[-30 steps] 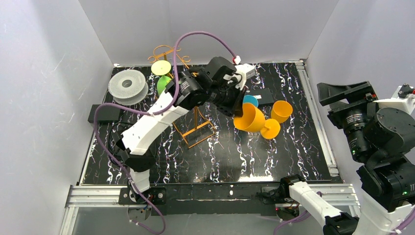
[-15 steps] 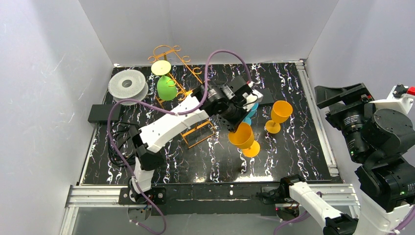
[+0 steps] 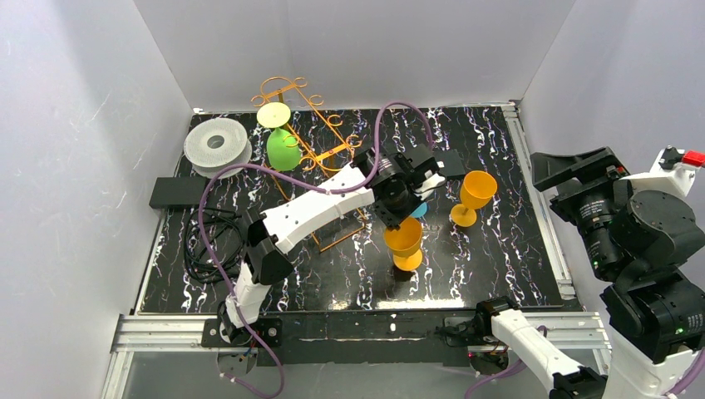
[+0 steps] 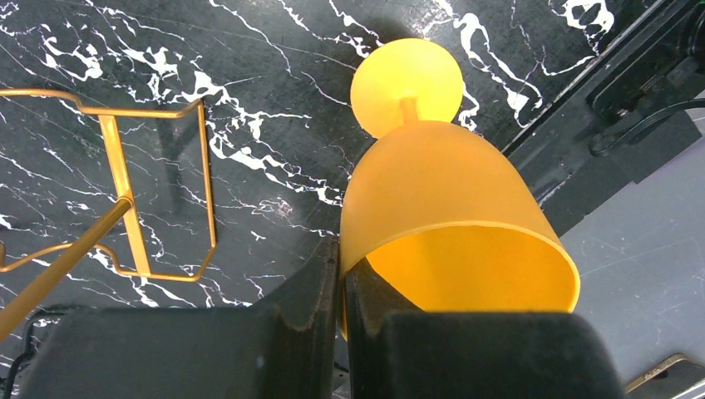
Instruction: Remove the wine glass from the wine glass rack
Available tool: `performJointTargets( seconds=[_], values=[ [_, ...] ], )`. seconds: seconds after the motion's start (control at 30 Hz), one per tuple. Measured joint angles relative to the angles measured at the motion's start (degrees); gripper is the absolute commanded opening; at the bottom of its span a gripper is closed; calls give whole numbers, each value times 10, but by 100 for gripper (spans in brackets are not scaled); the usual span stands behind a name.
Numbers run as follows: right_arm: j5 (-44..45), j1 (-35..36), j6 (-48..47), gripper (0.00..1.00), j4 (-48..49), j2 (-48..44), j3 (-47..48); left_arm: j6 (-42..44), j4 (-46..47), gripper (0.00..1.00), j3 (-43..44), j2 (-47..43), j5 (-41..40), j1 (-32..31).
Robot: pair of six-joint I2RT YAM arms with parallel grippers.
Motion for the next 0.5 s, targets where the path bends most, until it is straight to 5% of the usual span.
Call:
performJointTargets(
  seconds=[0.5],
  values=[
    [0, 0, -34, 82, 41, -21, -38, 1, 5, 6, -43, 28, -14, 0]
  ],
)
